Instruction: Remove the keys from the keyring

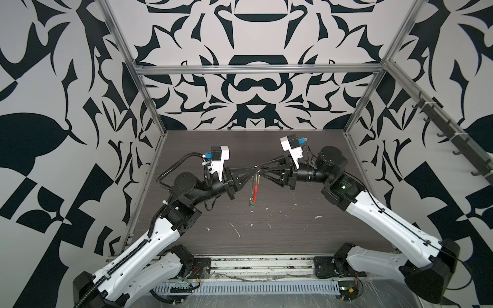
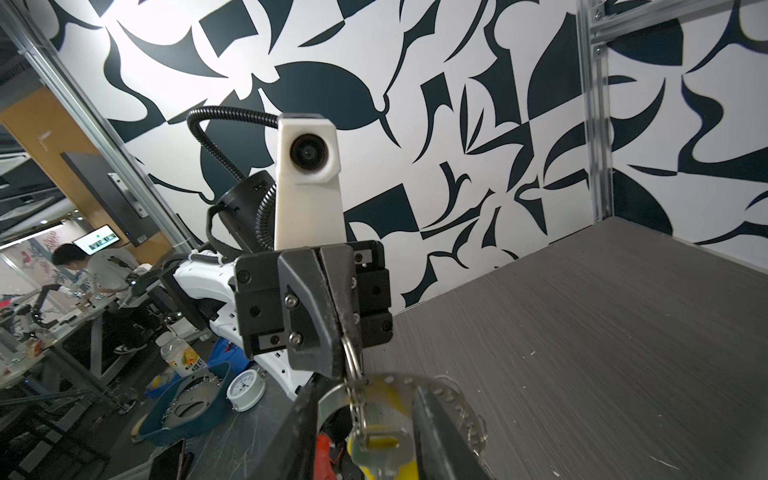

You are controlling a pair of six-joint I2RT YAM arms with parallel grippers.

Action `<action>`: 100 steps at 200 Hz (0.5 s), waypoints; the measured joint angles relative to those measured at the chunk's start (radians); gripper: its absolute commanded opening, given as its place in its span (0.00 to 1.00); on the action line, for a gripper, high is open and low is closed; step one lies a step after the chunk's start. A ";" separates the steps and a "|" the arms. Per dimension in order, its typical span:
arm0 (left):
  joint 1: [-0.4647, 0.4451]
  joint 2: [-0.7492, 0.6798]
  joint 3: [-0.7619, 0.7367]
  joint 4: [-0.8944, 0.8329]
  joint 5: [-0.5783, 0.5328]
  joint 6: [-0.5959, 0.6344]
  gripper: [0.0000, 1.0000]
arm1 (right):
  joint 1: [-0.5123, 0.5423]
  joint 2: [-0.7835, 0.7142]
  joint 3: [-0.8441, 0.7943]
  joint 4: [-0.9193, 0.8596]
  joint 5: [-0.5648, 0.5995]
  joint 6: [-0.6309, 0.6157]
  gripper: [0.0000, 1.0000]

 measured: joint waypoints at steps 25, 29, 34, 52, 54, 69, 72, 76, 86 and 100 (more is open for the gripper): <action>0.000 0.005 -0.007 0.000 -0.001 -0.002 0.00 | 0.000 0.010 0.001 0.011 -0.014 0.012 0.31; 0.000 0.005 -0.007 0.000 -0.002 -0.002 0.00 | 0.000 0.010 0.001 0.011 -0.016 0.013 0.30; 0.000 0.005 -0.007 0.000 -0.003 -0.002 0.00 | 0.000 0.011 0.001 0.013 -0.019 0.016 0.28; 0.000 0.006 -0.007 0.004 -0.005 -0.002 0.00 | 0.000 0.012 0.001 0.021 -0.025 0.021 0.28; 0.000 0.006 -0.007 0.005 -0.005 -0.002 0.00 | 0.000 0.012 0.001 0.021 -0.026 0.021 0.28; 0.000 0.007 -0.007 0.009 -0.006 -0.003 0.00 | 0.000 0.013 0.001 0.029 -0.029 0.022 0.27; 0.000 0.007 -0.007 0.009 -0.007 -0.003 0.00 | 0.000 0.013 0.001 0.029 -0.029 0.022 0.27; 0.000 0.008 -0.007 0.010 -0.007 -0.005 0.00 | 0.000 0.014 0.001 0.029 -0.030 0.022 0.28; 0.000 0.009 -0.007 0.011 -0.008 -0.006 0.00 | 0.000 0.014 0.001 0.030 -0.031 0.023 0.27; 0.000 0.012 -0.007 0.014 -0.008 -0.006 0.00 | 0.000 0.014 0.001 0.032 -0.031 0.023 0.27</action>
